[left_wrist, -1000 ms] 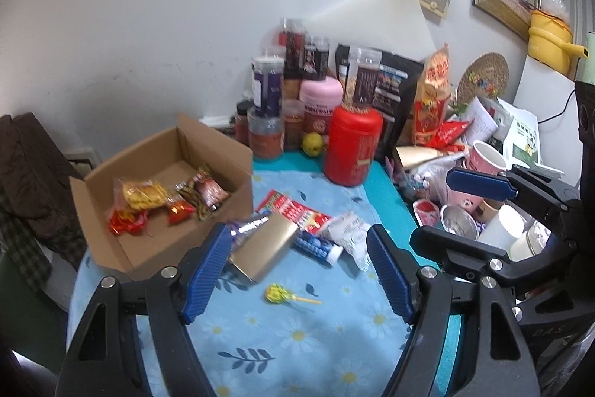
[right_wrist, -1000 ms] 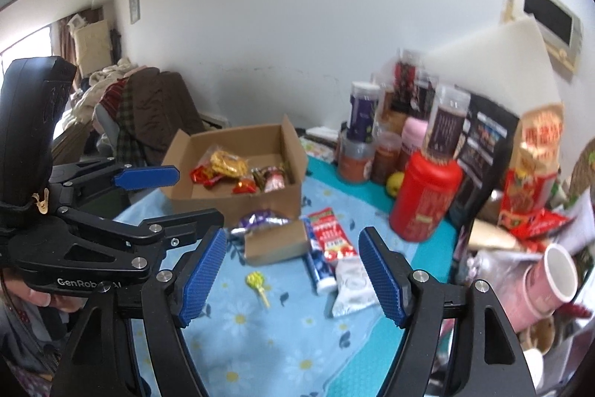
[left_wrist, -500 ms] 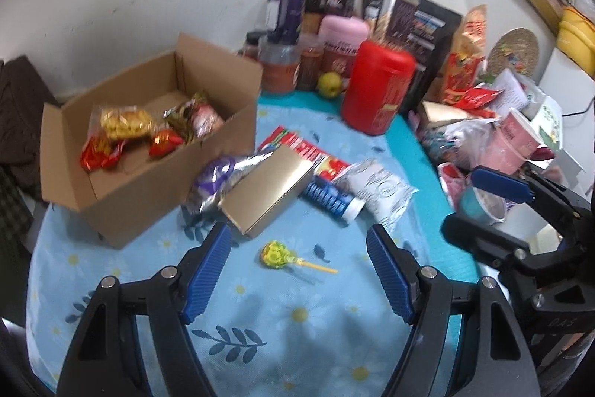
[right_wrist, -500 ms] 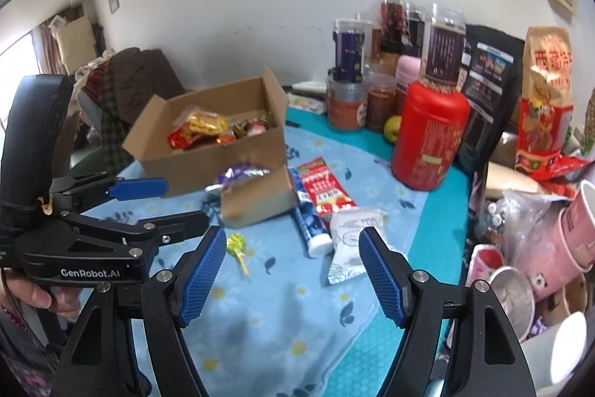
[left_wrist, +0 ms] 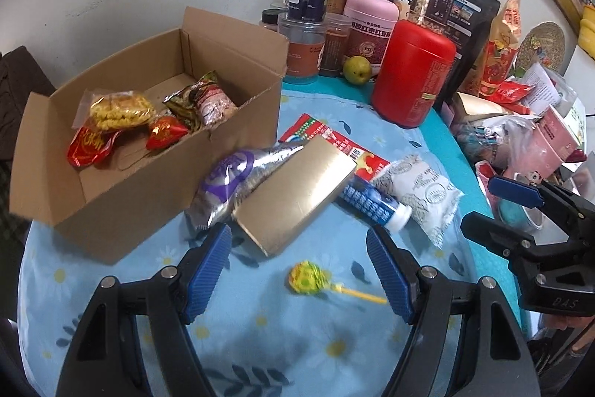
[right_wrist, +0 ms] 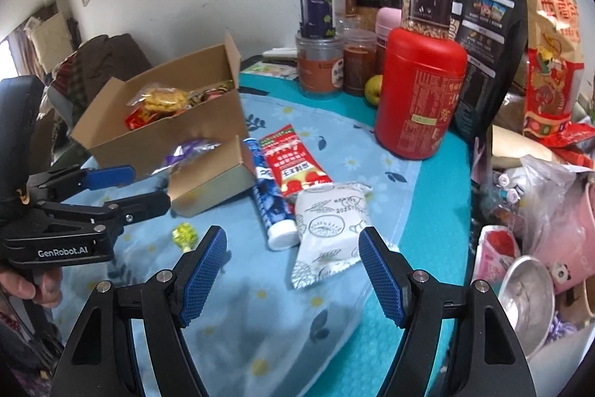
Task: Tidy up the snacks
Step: 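Grasp the gold box with the left tool while the right tool grasps the white pastry packet, then lift the gold box with the left tool while the right tool lifts the white packet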
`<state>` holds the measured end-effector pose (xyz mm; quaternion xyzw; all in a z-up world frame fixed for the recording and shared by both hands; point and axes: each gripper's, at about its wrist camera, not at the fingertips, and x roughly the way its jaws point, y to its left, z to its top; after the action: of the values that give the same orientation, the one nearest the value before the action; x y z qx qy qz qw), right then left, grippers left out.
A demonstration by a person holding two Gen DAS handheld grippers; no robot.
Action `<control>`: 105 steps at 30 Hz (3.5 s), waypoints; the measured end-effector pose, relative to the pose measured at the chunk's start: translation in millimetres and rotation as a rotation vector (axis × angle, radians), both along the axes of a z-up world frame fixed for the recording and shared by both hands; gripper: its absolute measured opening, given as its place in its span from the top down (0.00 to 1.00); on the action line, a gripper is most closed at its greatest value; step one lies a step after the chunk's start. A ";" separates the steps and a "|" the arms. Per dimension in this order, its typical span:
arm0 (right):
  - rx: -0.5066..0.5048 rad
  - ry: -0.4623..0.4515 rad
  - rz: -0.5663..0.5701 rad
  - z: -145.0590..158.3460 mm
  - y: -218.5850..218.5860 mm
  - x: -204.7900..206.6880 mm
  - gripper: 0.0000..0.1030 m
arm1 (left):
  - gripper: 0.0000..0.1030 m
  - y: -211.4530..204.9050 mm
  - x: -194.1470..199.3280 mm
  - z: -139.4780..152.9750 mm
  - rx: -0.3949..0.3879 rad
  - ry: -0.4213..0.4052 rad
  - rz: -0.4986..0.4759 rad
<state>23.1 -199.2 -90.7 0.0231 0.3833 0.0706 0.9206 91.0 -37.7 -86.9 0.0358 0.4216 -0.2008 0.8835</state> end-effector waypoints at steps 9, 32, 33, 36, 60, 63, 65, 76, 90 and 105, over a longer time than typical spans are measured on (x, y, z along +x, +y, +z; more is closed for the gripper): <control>-0.014 0.062 -0.041 -22.2 -12.2 41.6 0.28 | 0.27 -15.5 37.3 -11.1 0.029 0.011 -0.052; 0.037 0.182 -0.063 -60.4 -21.8 56.8 0.44 | 0.52 -32.4 50.1 -34.7 0.023 0.104 -0.168; 0.039 0.184 -0.065 -60.4 -21.8 55.5 0.45 | 0.55 -32.4 46.8 -34.6 0.026 0.112 -0.172; 0.035 0.184 -0.062 -60.1 -17.1 45.1 0.47 | 0.57 -31.5 36.2 -35.1 0.037 0.121 -0.169; 0.087 0.206 0.050 -63.6 41.2 -46.8 0.48 | 0.57 17.8 -62.4 -38.3 0.033 0.207 -0.093; 0.089 0.209 0.070 -63.3 50.4 -57.0 0.49 | 0.57 23.6 -72.9 -39.4 0.034 0.211 -0.085; 0.089 0.211 0.082 -63.8 55.4 -61.5 0.49 | 0.57 25.8 -78.6 -40.5 0.038 0.218 -0.084; 0.048 0.200 0.086 -66.2 69.5 -71.9 0.44 | 0.54 25.0 -78.8 -59.9 0.073 0.245 -0.057; 0.014 0.186 0.087 -74.8 75.3 -76.3 0.44 | 0.58 28.7 -87.3 -60.3 0.049 0.149 -0.027; 0.142 0.147 0.145 -55.2 81.0 -85.8 0.48 | 0.58 46.6 -105.5 -24.5 -0.008 0.071 0.015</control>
<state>-62.7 -118.2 -146.0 0.0659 0.4444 0.1620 0.8786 -14.5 8.9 -111.4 0.0221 0.4521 -0.1968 0.8697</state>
